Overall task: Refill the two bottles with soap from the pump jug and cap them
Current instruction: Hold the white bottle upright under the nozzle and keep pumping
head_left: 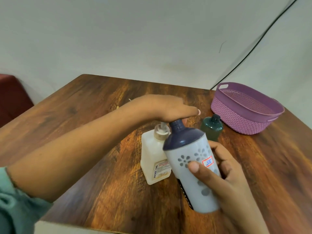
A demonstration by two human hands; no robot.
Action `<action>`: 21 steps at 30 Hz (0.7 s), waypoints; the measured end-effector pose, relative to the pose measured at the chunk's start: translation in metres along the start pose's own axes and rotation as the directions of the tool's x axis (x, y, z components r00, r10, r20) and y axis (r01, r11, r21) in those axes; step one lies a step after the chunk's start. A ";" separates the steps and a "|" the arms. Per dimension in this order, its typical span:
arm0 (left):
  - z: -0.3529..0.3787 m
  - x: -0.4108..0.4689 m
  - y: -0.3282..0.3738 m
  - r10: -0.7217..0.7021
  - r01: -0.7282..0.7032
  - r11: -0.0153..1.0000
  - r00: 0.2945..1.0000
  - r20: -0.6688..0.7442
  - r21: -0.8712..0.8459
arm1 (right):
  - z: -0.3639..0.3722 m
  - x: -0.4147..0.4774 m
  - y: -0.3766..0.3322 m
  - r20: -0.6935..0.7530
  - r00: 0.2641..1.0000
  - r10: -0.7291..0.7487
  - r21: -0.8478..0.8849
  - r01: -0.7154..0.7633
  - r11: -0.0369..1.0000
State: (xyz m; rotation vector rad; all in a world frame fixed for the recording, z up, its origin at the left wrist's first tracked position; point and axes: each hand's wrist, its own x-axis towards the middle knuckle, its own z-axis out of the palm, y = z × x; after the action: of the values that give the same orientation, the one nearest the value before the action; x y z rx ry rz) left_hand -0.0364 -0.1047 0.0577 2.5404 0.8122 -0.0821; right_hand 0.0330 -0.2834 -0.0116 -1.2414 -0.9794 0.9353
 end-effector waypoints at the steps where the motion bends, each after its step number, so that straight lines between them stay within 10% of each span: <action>1: 0.002 0.000 -0.001 -0.004 0.004 1.000 1.000 0.004 0.002 | 0.000 0.000 0.002 -0.004 1.000 0.006 -0.003 -0.006 1.000; 21: 0.002 -0.004 0.004 -0.057 0.058 0.998 0.998 0.031 -0.018 | 0.003 -0.003 0.003 -0.034 0.999 0.007 -0.013 -0.008 1.000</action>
State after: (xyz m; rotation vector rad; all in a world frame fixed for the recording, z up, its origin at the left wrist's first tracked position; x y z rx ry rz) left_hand -0.0374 -0.1113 0.0582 2.4922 0.8700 -0.1302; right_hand 0.0293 -0.2847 -0.0144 -1.2690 -0.9558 0.9117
